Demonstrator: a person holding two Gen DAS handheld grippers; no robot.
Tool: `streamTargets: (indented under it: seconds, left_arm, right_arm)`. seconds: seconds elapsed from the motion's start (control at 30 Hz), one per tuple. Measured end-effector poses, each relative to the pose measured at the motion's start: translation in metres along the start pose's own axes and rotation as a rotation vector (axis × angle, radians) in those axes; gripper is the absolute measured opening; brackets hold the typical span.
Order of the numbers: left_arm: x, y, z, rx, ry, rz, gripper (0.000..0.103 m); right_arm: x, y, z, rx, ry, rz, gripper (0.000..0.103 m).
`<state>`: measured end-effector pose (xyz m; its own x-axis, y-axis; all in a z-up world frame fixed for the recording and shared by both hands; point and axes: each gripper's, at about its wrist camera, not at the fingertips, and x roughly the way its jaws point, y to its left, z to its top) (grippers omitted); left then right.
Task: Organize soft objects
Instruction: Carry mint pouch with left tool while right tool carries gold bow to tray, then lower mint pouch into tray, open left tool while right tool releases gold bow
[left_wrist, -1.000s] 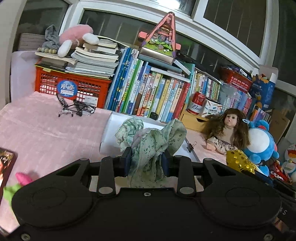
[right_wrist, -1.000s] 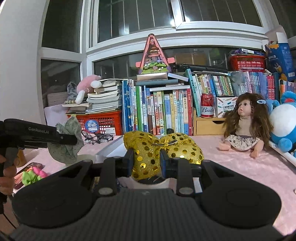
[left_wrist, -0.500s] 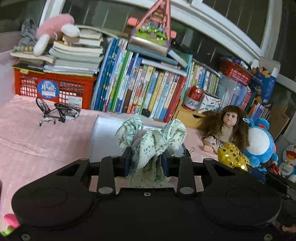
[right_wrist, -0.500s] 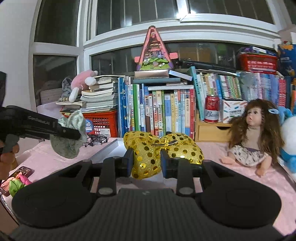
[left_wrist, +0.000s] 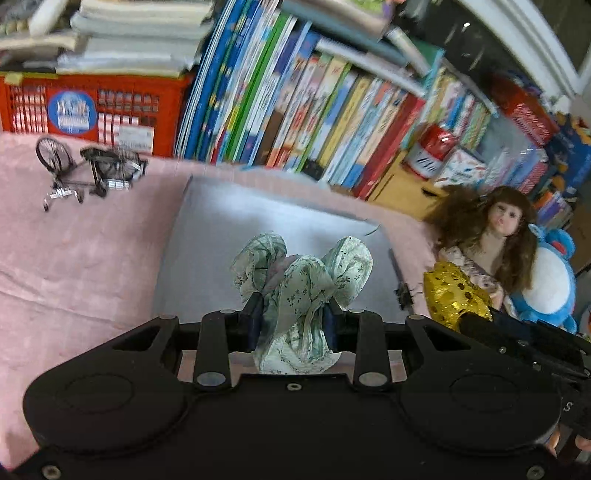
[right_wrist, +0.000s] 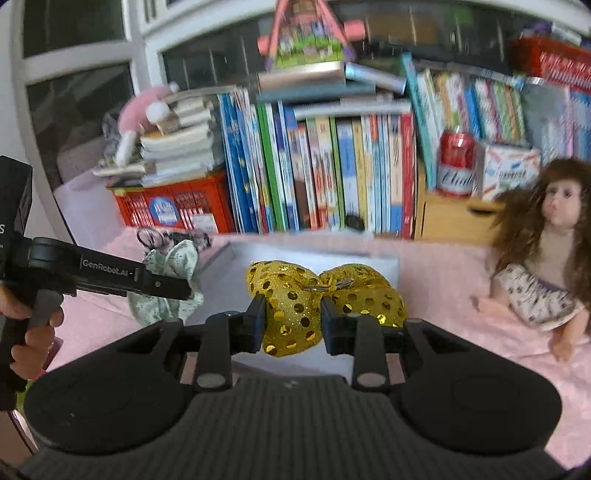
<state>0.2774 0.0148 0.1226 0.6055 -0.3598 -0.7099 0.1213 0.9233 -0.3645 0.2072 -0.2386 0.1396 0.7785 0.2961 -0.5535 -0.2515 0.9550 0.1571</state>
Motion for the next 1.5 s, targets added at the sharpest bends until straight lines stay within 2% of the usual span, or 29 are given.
streamTargets:
  seconds: [0.2,0.27,0.43,0.63,1.23,1.5]
  left_arm:
    - [0.044,0.003,0.015,-0.008,0.088,0.058,0.031]
    - [0.055,0.007,0.021,-0.022,0.111,0.057,0.031]
    - [0.076,0.014,0.034,-0.034,0.144,0.083,0.031]
    - [0.094,0.02,0.038,-0.023,0.192,0.091,0.031]
    - [0.125,0.021,0.03,-0.007,0.272,0.078,0.034]
    - [0.132,0.02,0.029,-0.014,0.291,0.08,0.038]
  right_arm:
    - [0.052,0.001,0.007,-0.055,0.127,-0.035,0.035]
    - [0.067,0.002,0.009,-0.087,0.158,-0.039,0.035]
    - [0.091,0.008,0.011,-0.174,0.211,-0.006,0.037]
    - [0.104,0.014,0.006,-0.248,0.229,0.095,0.04]
    - [0.122,0.01,-0.004,-0.307,0.266,0.155,0.042]
    - [0.127,0.008,-0.007,-0.312,0.284,0.163,0.051]
